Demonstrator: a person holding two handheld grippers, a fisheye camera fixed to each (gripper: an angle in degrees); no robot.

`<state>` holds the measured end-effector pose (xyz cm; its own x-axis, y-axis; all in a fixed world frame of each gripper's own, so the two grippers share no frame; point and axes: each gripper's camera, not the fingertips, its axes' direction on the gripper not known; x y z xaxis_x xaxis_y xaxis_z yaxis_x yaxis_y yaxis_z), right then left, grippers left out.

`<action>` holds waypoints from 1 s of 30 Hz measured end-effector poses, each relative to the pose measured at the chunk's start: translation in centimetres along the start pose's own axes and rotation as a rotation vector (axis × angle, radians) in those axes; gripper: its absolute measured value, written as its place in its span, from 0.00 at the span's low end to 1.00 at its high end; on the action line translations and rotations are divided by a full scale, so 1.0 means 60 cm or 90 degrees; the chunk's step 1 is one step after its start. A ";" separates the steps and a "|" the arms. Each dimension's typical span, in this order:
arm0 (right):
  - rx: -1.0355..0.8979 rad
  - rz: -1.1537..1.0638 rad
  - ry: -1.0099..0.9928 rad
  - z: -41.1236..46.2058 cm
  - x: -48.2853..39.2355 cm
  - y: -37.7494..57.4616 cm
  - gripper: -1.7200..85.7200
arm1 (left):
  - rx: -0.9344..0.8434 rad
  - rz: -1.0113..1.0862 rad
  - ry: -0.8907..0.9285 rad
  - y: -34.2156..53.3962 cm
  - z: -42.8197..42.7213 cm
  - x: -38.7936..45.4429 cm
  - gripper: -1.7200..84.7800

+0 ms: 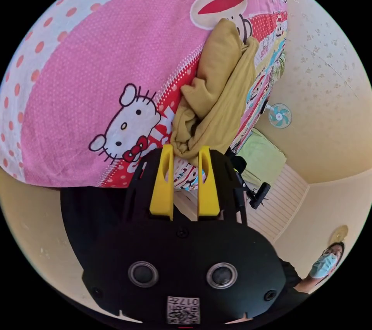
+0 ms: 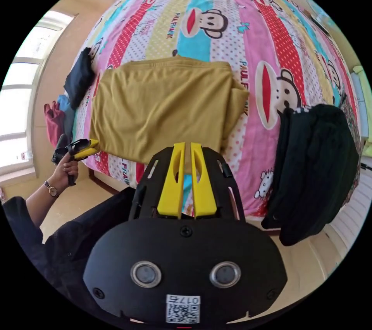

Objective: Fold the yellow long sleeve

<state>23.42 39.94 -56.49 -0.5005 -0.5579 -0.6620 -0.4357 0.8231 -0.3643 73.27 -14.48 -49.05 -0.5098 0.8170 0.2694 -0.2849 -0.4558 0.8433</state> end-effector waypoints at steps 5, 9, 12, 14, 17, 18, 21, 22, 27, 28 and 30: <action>-0.285 -0.075 0.092 0.177 -0.005 -0.070 0.03 | 0.080 0.035 0.017 0.035 -0.020 0.040 0.10; -0.262 -0.068 0.016 0.159 0.032 -0.064 0.03 | 0.076 0.164 -0.007 0.073 0.000 0.135 0.10; -0.199 -0.045 -0.061 0.104 0.077 -0.039 0.03 | 0.032 0.289 -0.062 0.103 0.061 0.234 0.09; -0.176 -0.048 -0.072 0.072 0.120 0.006 0.03 | 0.004 0.366 -0.096 0.126 0.114 0.294 0.09; -0.204 -0.043 -0.082 0.067 0.174 0.064 0.03 | -0.060 0.487 -0.182 0.170 0.231 0.371 0.09; -0.208 -0.040 -0.090 0.067 0.184 0.074 0.03 | -0.093 0.526 -0.222 0.186 0.285 0.387 0.09; -0.230 -0.012 -0.139 0.077 0.234 0.111 0.03 | -0.173 0.553 -0.290 0.207 0.408 0.385 0.09; -0.238 0.000 -0.154 0.083 0.250 0.119 0.03 | -0.206 0.549 -0.319 0.207 0.451 0.373 0.09; -0.242 0.010 -0.195 0.084 0.289 0.122 0.03 | -0.273 0.485 -0.291 0.199 0.517 0.334 0.12; -0.238 0.008 -0.201 0.080 0.295 0.120 0.03 | -0.264 0.488 -0.253 0.203 0.506 0.335 0.12; -0.230 0.008 -0.212 0.073 0.302 0.115 0.03 | -0.198 0.473 -0.236 0.203 0.468 0.335 0.14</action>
<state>14.62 35.96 -73.84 -0.2673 -0.4351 -0.8598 -0.6925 0.7072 -0.1426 82.38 6.30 -20.31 -0.3704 0.3083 0.8762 -0.2197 -0.9456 0.2399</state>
